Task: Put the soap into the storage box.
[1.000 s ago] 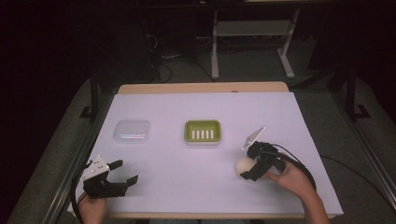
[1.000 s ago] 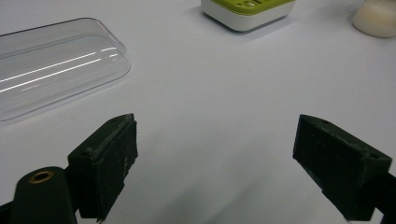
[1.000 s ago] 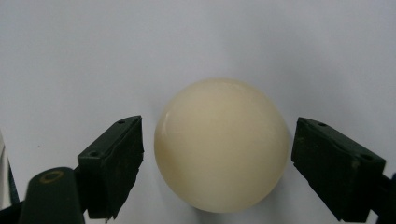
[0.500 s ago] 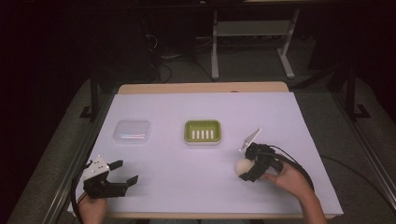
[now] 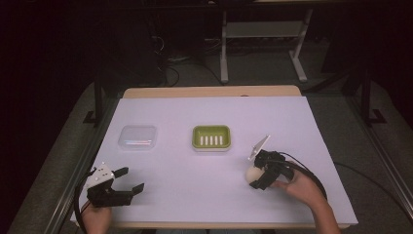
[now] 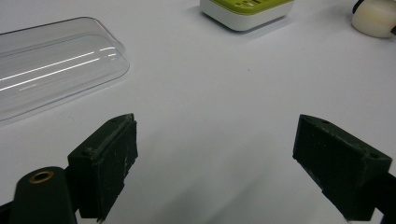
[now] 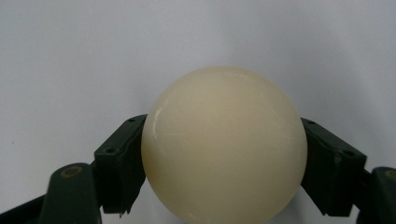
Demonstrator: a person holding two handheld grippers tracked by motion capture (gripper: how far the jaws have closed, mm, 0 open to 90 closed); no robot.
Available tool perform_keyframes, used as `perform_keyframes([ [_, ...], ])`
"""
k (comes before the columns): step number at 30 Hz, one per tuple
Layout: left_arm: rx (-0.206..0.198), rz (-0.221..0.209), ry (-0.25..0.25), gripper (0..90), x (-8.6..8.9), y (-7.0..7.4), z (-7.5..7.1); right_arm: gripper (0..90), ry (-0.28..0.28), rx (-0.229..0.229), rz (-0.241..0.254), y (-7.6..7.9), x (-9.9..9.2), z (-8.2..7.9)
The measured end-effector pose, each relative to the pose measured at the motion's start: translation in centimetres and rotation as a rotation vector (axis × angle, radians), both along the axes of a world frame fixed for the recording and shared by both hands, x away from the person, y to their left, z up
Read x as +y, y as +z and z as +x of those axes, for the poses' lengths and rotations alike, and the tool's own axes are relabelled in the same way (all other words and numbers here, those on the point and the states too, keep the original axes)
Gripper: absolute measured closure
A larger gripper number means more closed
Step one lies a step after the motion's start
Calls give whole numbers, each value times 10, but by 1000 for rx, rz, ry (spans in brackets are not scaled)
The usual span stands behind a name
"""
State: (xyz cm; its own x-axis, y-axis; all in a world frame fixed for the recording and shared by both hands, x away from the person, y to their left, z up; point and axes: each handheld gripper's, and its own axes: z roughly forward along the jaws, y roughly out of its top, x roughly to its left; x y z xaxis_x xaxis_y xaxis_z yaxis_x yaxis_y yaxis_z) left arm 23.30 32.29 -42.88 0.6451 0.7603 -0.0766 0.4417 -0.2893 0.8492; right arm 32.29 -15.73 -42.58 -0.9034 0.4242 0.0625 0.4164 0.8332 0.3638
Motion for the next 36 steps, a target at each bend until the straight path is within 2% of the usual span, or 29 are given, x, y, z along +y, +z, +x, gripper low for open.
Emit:
perform_keyframes([
  [4, -2, 3, 3, 130, 0, 0, 0, 239, 10, 6, -23, 2, 3, 1],
  [10, -6, 8, 2, 130, 1, 1, 0, 239, 20, 15, -15, 5, 6, 4],
  [12, -6, -4, 3, 130, 1, 0, 0, 240, 18, 16, 1, 8, 7, 7],
  [14, -6, -2, 2, 130, 1, 0, 0, 240, 23, 6, 15, 10, 7, 8],
  [23, -5, 0, 8, 130, 2, 1, -1, 240, 25, 13, 84, 24, 5, 19],
  [36, -6, -1, 6, 130, 1, 1, -1, 240, 27, 32, 97, 32, 13, 44],
])
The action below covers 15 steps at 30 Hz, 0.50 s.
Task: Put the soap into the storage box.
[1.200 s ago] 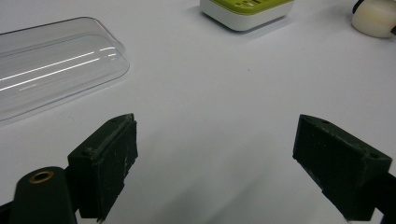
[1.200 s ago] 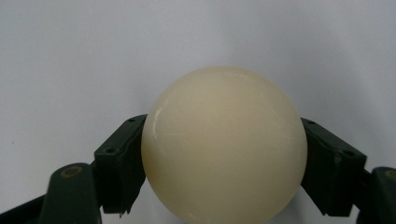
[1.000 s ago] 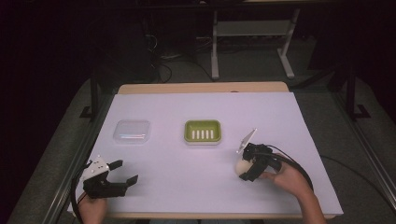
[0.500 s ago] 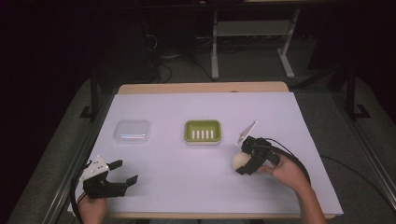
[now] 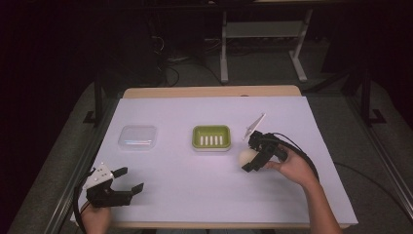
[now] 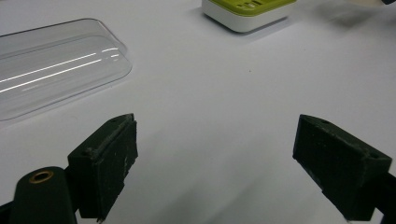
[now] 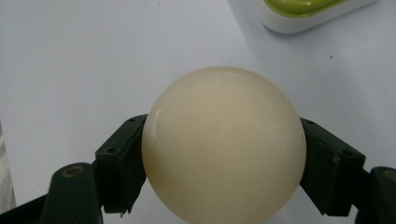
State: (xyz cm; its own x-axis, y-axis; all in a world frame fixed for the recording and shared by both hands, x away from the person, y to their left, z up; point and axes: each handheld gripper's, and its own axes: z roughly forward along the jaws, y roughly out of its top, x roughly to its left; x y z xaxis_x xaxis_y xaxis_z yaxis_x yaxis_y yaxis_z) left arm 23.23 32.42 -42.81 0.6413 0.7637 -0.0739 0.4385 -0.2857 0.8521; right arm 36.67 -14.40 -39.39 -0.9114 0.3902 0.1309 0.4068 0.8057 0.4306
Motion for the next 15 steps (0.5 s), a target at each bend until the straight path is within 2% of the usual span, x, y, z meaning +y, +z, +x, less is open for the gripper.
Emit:
perform_keyframes([
  [2, -2, 1, -2, 130, 0, 0, 0, 240, 5, 1, 31, 1, 0, 5],
  [8, -3, 0, -2, 130, 0, 0, 0, 240, 12, 8, 10, 4, 6, 12],
  [11, -4, -2, -1, 130, 0, 0, 0, 240, 18, 1, 12, 6, 8, 14],
  [15, -3, -3, -1, 130, 1, 1, -1, 240, 25, -6, 37, 10, 14, 19],
])
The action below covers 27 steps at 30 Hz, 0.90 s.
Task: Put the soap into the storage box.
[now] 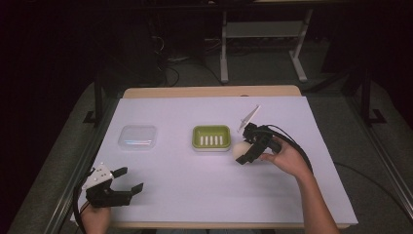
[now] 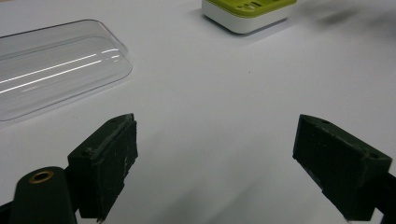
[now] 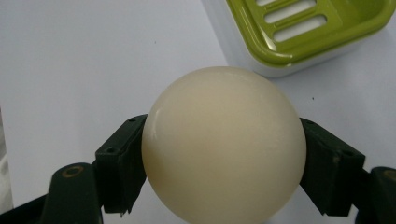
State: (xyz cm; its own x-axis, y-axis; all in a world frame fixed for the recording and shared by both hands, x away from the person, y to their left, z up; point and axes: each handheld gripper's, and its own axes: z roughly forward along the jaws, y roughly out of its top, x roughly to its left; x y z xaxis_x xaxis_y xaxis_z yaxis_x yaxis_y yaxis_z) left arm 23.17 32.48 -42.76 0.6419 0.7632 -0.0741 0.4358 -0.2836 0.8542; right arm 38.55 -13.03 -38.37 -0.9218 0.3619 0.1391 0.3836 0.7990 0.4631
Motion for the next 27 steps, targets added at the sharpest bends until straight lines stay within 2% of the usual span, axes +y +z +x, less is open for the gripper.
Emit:
perform_keyframes([
  [5, -1, -3, 3, 130, 0, 0, 0, 240, 3, -4, 0, 2, 4, 5],
  [9, 0, -2, 2, 130, 0, 0, 0, 240, -1, -3, 28, 3, 5, 9],
  [27, -3, -6, 2, 130, 1, 0, 0, 240, 38, -15, 0, 21, 32, 27],
])
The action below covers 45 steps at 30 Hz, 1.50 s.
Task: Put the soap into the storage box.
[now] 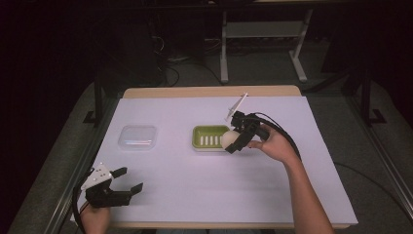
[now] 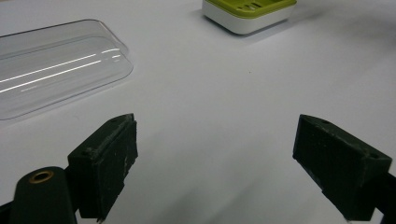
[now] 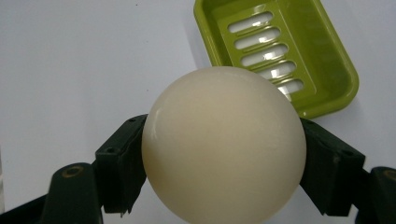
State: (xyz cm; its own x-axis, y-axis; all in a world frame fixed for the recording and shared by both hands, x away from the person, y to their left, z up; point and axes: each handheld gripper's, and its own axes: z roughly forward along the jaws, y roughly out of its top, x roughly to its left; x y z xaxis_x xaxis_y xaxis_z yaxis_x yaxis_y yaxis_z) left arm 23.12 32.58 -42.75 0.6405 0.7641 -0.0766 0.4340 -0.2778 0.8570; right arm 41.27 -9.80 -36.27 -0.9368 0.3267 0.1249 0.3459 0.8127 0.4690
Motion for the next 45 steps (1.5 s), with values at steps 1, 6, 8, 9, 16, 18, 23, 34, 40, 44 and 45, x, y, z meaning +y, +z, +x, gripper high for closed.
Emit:
perform_keyframes([
  [1, 0, 0, 0, 130, 0, 0, 0, 240, 4, 0, 1, 1, 1, 1],
  [6, 0, -2, 2, 130, 1, 0, 0, 240, 20, -11, -10, 6, 8, 9],
  [8, 0, -1, 3, 130, 1, 0, 0, 240, 21, -13, -13, 7, 10, 11],
  [9, 0, -1, 4, 130, 1, 0, 0, 240, 17, -13, -12, 8, 11, 11],
  [16, -4, 1, 6, 130, 2, 0, -1, 240, 48, -24, -32, 17, 27, 22],
  [18, -4, 2, 5, 130, 2, 0, 0, 240, 48, -30, -33, 19, 31, 24],
  [23, -3, 0, 6, 130, 3, 0, -1, 240, 55, -41, -43, 19, 41, 32],
  [34, -1, -6, 11, 130, 3, 0, -2, 240, 58, -32, -53, 5, 58, 39],
  [40, -7, -8, 16, 130, 3, 1, -2, 240, 63, -34, -63, -2, 65, 42],
  [44, -9, -5, 18, 130, 3, 1, -2, 239, 56, -35, -63, -5, 66, 44],
  [45, -9, -4, 18, 130, 3, 1, -2, 240, 51, -41, -63, -5, 65, 46],
])
